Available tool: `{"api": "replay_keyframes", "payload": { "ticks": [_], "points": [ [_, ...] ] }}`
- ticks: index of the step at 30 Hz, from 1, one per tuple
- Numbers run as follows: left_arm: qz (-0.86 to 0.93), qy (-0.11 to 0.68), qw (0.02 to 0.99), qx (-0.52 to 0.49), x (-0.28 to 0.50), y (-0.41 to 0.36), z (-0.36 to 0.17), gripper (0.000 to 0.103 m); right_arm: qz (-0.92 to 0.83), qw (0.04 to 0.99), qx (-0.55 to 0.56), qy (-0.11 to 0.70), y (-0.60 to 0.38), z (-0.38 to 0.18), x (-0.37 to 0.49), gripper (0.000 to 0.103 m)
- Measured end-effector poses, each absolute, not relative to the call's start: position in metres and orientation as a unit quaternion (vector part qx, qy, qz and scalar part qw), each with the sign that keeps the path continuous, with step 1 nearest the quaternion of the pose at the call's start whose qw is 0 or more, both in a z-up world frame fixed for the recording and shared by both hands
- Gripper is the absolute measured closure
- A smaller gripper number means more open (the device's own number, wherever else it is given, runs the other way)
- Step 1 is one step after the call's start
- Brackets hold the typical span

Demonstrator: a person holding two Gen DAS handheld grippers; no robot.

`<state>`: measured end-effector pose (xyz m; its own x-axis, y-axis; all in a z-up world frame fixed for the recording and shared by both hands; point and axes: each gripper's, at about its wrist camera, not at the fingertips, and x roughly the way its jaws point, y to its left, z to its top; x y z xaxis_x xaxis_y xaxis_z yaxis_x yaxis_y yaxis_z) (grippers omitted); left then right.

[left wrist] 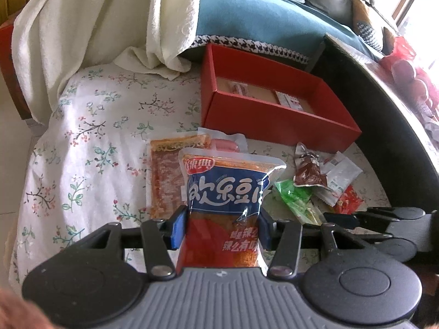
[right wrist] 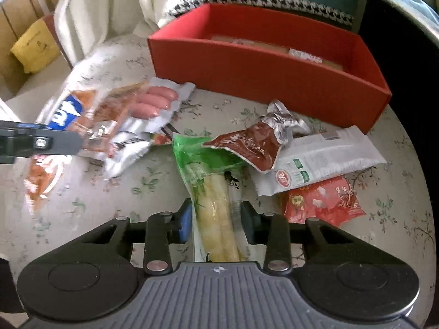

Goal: Organize snacks
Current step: 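Grasp and lift the orange bag with the left tool while the right tool grasps the green pack, then carry the orange bag with the left tool while the right tool carries the green pack over the red box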

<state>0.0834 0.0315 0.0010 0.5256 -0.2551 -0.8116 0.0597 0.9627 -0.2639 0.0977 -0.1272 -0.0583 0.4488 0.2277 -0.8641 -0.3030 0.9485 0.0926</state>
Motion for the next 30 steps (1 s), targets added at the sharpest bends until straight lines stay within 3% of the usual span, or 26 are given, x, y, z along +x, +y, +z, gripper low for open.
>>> {"api": "replay_keyframes", "payload": {
  "ticks": [12, 30],
  "points": [
    [-0.091, 0.443, 0.886, -0.106, 0.086, 0.026, 0.013, 0.059, 0.210, 0.870, 0.054, 0.444, -0.137, -0.005, 0.088, 0.059],
    [-0.056, 0.370, 0.927, -0.034, 0.098, -0.016, 0.033, 0.059, 0.139, 0.914, 0.060, 0.376, -0.157, 0.020, 0.103, 0.059]
  ]
}}
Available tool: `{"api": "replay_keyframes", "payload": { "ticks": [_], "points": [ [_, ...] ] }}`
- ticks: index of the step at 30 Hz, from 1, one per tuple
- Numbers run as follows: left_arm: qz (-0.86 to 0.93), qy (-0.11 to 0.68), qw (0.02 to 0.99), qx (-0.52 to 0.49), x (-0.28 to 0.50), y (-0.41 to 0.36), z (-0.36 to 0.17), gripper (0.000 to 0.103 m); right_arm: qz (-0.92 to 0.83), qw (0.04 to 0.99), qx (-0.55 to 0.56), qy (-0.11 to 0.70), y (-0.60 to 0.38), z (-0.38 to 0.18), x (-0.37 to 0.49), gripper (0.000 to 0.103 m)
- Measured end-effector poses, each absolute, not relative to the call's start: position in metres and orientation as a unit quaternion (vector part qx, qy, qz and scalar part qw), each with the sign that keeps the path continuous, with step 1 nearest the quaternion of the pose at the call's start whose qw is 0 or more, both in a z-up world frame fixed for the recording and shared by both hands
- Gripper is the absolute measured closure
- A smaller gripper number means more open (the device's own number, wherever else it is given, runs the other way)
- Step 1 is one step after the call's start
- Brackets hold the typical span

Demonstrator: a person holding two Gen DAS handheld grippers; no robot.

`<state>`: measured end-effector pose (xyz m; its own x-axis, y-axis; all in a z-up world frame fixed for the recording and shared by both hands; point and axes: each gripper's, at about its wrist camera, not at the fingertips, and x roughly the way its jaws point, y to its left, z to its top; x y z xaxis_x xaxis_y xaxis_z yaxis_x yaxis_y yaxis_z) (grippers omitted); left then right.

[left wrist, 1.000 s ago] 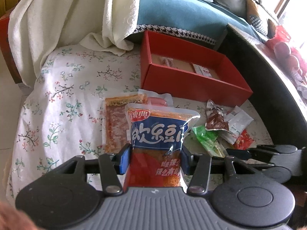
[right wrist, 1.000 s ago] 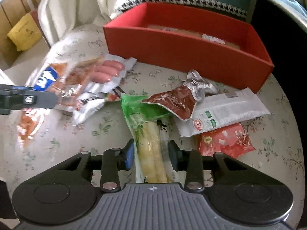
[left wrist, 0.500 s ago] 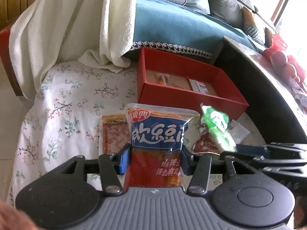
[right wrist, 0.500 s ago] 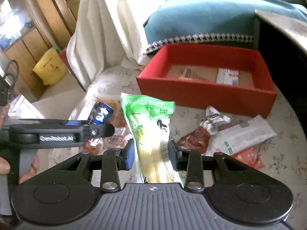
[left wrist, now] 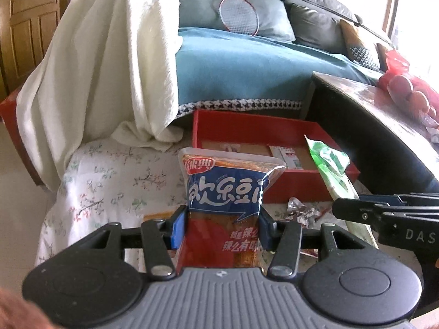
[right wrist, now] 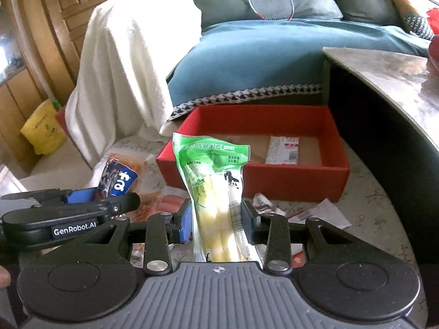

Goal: Organize snacks
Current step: 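Carry the orange bag with the left tool while the right tool carries the green pack over the red box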

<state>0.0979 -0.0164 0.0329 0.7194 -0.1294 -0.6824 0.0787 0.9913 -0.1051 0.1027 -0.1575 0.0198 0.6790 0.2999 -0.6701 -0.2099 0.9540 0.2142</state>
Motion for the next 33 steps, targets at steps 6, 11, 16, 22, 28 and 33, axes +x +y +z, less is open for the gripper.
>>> {"api": "replay_keyframes", "payload": {
  "ticks": [6, 11, 16, 22, 28, 33],
  "points": [
    [-0.053, 0.359, 0.932, -0.016, 0.104, -0.029, 0.035, 0.059, 0.126, 0.919, 0.056, 0.368, -0.162, 0.020, 0.110, 0.059],
    [-0.048, 0.353, 0.934, -0.010, 0.116, -0.036, 0.035, 0.059, 0.115, 0.924, 0.052, 0.360, -0.165, 0.022, 0.114, 0.059],
    [-0.043, 0.347, 0.937, -0.005, 0.127, -0.041, 0.034, 0.059, 0.105, 0.928, 0.055, 0.352, -0.169, 0.024, 0.121, 0.059],
    [-0.040, 0.340, 0.939, 0.006, 0.138, -0.048, 0.033, 0.059, 0.092, 0.931, 0.060, 0.348, -0.178, 0.023, 0.134, 0.058],
    [-0.035, 0.337, 0.941, 0.007, 0.154, -0.052, 0.031, 0.059, 0.073, 0.933, 0.066, 0.347, -0.190, 0.019, 0.151, 0.058],
    [-0.031, 0.331, 0.943, 0.014, 0.168, -0.056, 0.029, 0.059, 0.063, 0.933, 0.072, 0.346, -0.198, 0.017, 0.163, 0.058]
  ]
}}
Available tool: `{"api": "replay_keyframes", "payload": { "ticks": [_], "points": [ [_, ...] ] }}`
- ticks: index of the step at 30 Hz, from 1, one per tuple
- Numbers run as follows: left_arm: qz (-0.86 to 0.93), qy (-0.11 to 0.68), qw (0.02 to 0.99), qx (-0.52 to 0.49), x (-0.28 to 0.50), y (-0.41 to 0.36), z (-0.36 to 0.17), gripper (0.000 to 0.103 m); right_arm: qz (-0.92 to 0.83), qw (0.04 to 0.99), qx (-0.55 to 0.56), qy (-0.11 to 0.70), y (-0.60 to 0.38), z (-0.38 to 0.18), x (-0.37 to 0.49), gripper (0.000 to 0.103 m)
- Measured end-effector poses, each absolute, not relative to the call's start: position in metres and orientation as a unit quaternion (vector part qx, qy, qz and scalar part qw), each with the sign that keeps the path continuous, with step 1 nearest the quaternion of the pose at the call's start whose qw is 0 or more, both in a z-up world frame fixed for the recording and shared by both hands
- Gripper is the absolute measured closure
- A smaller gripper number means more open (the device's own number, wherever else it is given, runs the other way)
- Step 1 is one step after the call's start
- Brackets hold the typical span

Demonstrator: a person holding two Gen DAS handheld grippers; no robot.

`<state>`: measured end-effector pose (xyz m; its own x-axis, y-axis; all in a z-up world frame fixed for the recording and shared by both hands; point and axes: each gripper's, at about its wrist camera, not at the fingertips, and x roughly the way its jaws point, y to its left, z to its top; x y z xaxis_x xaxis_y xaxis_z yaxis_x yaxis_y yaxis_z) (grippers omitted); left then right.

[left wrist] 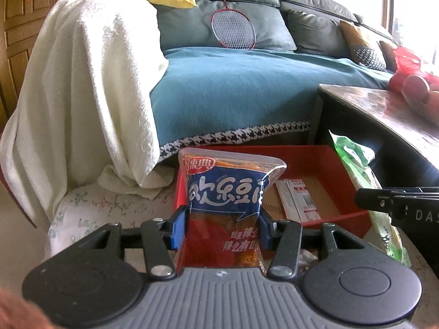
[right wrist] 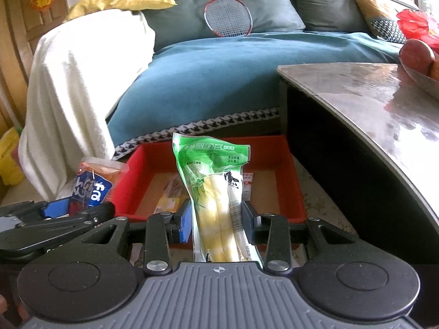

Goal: Organize snacks
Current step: 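Carry the orange bag with the left tool while the right tool carries the green pack over the red box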

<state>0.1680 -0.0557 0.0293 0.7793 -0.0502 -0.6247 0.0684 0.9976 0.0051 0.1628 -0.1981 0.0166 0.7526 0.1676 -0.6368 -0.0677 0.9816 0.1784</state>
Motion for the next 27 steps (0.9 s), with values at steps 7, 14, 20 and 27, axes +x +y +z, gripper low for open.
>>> {"api": "replay_keyframes", "payload": {
  "ticks": [7, 14, 20, 27],
  "points": [
    [-0.029, 0.329, 0.944, 0.019, 0.180, -0.058, 0.026, 0.059, 0.056, 0.934, 0.067, 0.346, -0.201, 0.010, 0.178, 0.058],
    [-0.019, 0.326, 0.945, 0.017, 0.193, -0.058, 0.025, 0.059, 0.055, 0.935, 0.069, 0.342, -0.203, 0.009, 0.189, 0.058],
    [-0.015, 0.323, 0.946, 0.009, 0.211, -0.058, 0.023, 0.059, 0.049, 0.936, 0.068, 0.342, -0.206, 0.005, 0.197, 0.058],
    [-0.023, 0.321, 0.947, 0.000, 0.232, -0.062, 0.018, 0.059, 0.042, 0.941, 0.086, 0.324, -0.213, 0.004, 0.218, 0.060]
  ]
}}
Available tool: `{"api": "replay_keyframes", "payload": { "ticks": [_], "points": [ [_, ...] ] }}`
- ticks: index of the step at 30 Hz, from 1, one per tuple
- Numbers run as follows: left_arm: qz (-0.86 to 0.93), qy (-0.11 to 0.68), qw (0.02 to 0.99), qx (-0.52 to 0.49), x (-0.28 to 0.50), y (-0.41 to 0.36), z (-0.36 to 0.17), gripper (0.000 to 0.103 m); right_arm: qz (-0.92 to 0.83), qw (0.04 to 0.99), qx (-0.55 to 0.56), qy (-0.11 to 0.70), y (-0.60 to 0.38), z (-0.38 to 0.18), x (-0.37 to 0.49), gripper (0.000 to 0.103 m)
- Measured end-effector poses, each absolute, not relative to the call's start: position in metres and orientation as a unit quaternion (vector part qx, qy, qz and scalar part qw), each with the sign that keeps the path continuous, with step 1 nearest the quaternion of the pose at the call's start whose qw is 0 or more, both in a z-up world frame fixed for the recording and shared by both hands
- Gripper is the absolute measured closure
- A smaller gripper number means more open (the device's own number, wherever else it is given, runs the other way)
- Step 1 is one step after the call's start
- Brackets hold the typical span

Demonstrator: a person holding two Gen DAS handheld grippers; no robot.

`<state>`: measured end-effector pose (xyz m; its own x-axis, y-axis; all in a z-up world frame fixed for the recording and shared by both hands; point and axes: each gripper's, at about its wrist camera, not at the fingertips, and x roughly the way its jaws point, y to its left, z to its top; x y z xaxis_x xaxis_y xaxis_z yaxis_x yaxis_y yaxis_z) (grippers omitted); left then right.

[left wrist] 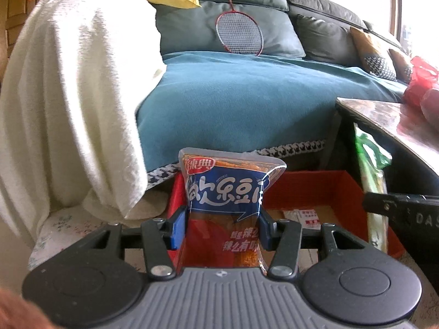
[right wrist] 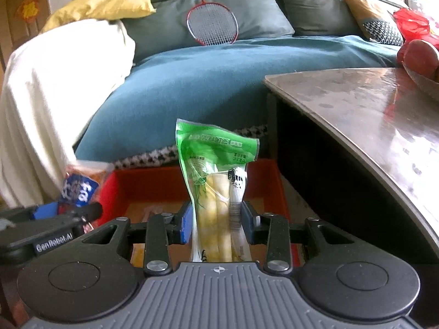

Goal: Organize snacks
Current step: 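Carry the orange bag with the left tool while the right tool carries the green pack over the red box, then open the left tool to drop the orange bag while the right tool releases the green pack into the box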

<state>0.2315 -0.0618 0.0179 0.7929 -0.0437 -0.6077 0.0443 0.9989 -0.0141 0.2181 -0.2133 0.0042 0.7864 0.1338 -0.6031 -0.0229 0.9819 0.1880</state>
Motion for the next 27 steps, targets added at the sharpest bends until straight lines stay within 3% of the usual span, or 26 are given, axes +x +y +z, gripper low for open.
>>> {"api": "replay_keyframes", "payload": {
  "ticks": [27],
  "points": [
    [-0.028, 0.352, 0.935, 0.002, 0.295, -0.069, -0.045, 0.059, 0.013, 0.936, 0.103, 0.336, -0.215, -0.063, 0.302, 0.060]
  ]
}}
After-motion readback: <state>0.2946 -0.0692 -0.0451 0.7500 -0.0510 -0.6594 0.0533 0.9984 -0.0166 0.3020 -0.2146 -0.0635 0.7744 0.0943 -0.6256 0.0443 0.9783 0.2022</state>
